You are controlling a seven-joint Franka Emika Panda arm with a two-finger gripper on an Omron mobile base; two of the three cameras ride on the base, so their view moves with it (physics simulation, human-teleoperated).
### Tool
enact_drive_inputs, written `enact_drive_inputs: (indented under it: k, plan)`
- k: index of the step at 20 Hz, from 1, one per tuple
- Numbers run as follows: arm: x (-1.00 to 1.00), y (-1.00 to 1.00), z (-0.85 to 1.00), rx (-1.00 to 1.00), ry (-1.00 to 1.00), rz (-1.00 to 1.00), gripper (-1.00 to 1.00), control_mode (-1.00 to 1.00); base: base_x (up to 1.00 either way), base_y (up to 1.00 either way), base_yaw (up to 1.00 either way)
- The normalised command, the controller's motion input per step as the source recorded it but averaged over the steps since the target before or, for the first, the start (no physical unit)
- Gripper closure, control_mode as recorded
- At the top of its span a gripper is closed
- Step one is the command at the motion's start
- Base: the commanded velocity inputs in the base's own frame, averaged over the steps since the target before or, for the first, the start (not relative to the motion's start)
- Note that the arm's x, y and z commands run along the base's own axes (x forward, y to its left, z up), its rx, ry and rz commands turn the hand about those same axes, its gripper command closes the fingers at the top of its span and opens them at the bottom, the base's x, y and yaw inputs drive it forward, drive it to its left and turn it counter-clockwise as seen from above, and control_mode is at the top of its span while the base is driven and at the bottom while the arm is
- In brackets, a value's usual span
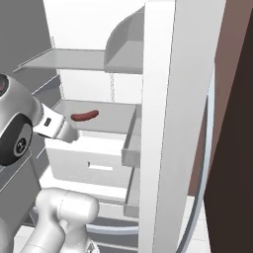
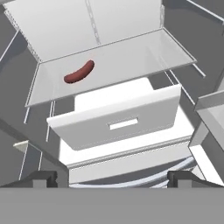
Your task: Move the hot dog bun to the plate on the dining table and place the condiment next to that plate. Then navigate to the fridge and take the sausage and place it on the plate as well.
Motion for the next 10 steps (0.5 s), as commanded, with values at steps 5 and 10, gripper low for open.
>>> enact_drive_inputs:
  k: [5, 10]
  plan:
    - [0.00, 0.00, 0.00, 0.00, 0.00, 0.00, -1.00, 1.00, 0.64, 0.00, -0.02]
    - [0.12, 0.01, 0.00, 0.00, 0.00, -0.01, -1.00, -1.00, 0.48, 0.00, -0.02]
